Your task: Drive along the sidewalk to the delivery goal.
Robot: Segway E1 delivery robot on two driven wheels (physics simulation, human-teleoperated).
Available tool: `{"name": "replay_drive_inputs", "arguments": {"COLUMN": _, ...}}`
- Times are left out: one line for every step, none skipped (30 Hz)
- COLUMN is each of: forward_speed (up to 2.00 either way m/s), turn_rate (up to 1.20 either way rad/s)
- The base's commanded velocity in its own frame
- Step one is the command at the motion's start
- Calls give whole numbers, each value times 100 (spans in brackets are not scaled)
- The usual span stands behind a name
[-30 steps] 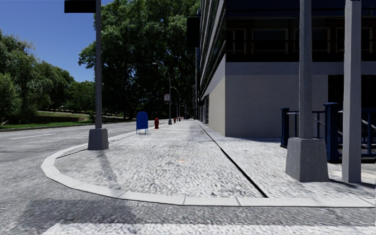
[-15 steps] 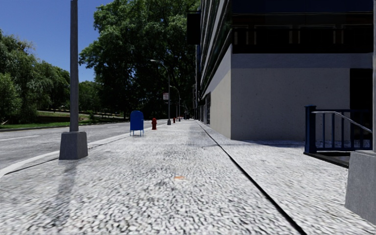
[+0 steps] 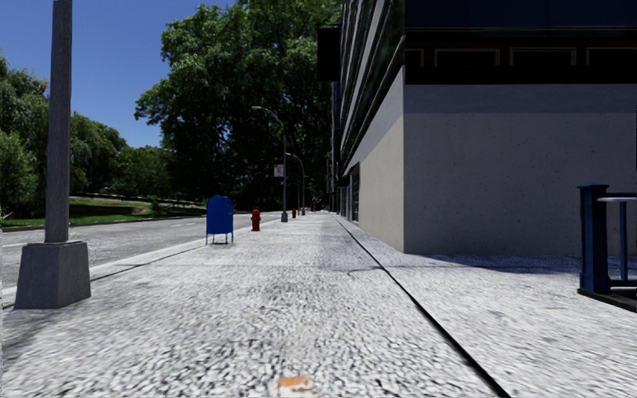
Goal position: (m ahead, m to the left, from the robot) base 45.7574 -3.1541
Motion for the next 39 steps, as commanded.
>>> {"name": "replay_drive_inputs", "arguments": {"forward_speed": 200, "turn_rate": 0}}
{"name": "replay_drive_inputs", "arguments": {"forward_speed": 200, "turn_rate": 0}}
{"name": "replay_drive_inputs", "arguments": {"forward_speed": 200, "turn_rate": 0}}
{"name": "replay_drive_inputs", "arguments": {"forward_speed": 200, "turn_rate": 0}}
{"name": "replay_drive_inputs", "arguments": {"forward_speed": 200, "turn_rate": 0}}
{"name": "replay_drive_inputs", "arguments": {"forward_speed": 200, "turn_rate": 0}}
{"name": "replay_drive_inputs", "arguments": {"forward_speed": 200, "turn_rate": 0}}
{"name": "replay_drive_inputs", "arguments": {"forward_speed": 200, "turn_rate": 0}}
{"name": "replay_drive_inputs", "arguments": {"forward_speed": 200, "turn_rate": 0}}
{"name": "replay_drive_inputs", "arguments": {"forward_speed": 200, "turn_rate": 0}}
{"name": "replay_drive_inputs", "arguments": {"forward_speed": 200, "turn_rate": 0}}
{"name": "replay_drive_inputs", "arguments": {"forward_speed": 200, "turn_rate": 0}}
{"name": "replay_drive_inputs", "arguments": {"forward_speed": 200, "turn_rate": 0}}
{"name": "replay_drive_inputs", "arguments": {"forward_speed": 200, "turn_rate": 0}}
{"name": "replay_drive_inputs", "arguments": {"forward_speed": 200, "turn_rate": 0}}
{"name": "replay_drive_inputs", "arguments": {"forward_speed": 200, "turn_rate": 0}}
{"name": "replay_drive_inputs", "arguments": {"forward_speed": 200, "turn_rate": 0}}
{"name": "replay_drive_inputs", "arguments": {"forward_speed": 200, "turn_rate": 0}}
{"name": "replay_drive_inputs", "arguments": {"forward_speed": 200, "turn_rate": 0}}
{"name": "replay_drive_inputs", "arguments": {"forward_speed": 200, "turn_rate": 0}}
{"name": "replay_drive_inputs", "arguments": {"forward_speed": 200, "turn_rate": 0}}
{"name": "replay_drive_inputs", "arguments": {"forward_speed": 200, "turn_rate": 0}}
{"name": "replay_drive_inputs", "arguments": {"forward_speed": 200, "turn_rate": 0}}
{"name": "replay_drive_inputs", "arguments": {"forward_speed": 200, "turn_rate": 0}}
{"name": "replay_drive_inputs", "arguments": {"forward_speed": 200, "turn_rate": 0}}
{"name": "replay_drive_inputs", "arguments": {"forward_speed": 200, "turn_rate": 0}}
{"name": "replay_drive_inputs", "arguments": {"forward_speed": 200, "turn_rate": 0}}
{"name": "replay_drive_inputs", "arguments": {"forward_speed": 200, "turn_rate": 0}}
{"name": "replay_drive_inputs", "arguments": {"forward_speed": 200, "turn_rate": 0}}
{"name": "replay_drive_inputs", "arguments": {"forward_speed": 200, "turn_rate": 0}}
{"name": "replay_drive_inputs", "arguments": {"forward_speed": 200, "turn_rate": 0}}
{"name": "replay_drive_inputs", "arguments": {"forward_speed": 200, "turn_rate": 0}}
{"name": "replay_drive_inputs", "arguments": {"forward_speed": 200, "turn_rate": 0}}
{"name": "replay_drive_inputs", "arguments": {"forward_speed": 200, "turn_rate": 0}}
{"name": "replay_drive_inputs", "arguments": {"forward_speed": 200, "turn_rate": 0}}
{"name": "replay_drive_inputs", "arguments": {"forward_speed": 200, "turn_rate": 0}}
{"name": "replay_drive_inputs", "arguments": {"forward_speed": 200, "turn_rate": 0}}
{"name": "replay_drive_inputs", "arguments": {"forward_speed": 200, "turn_rate": 0}}
{"name": "replay_drive_inputs", "arguments": {"forward_speed": 200, "turn_rate": 0}}
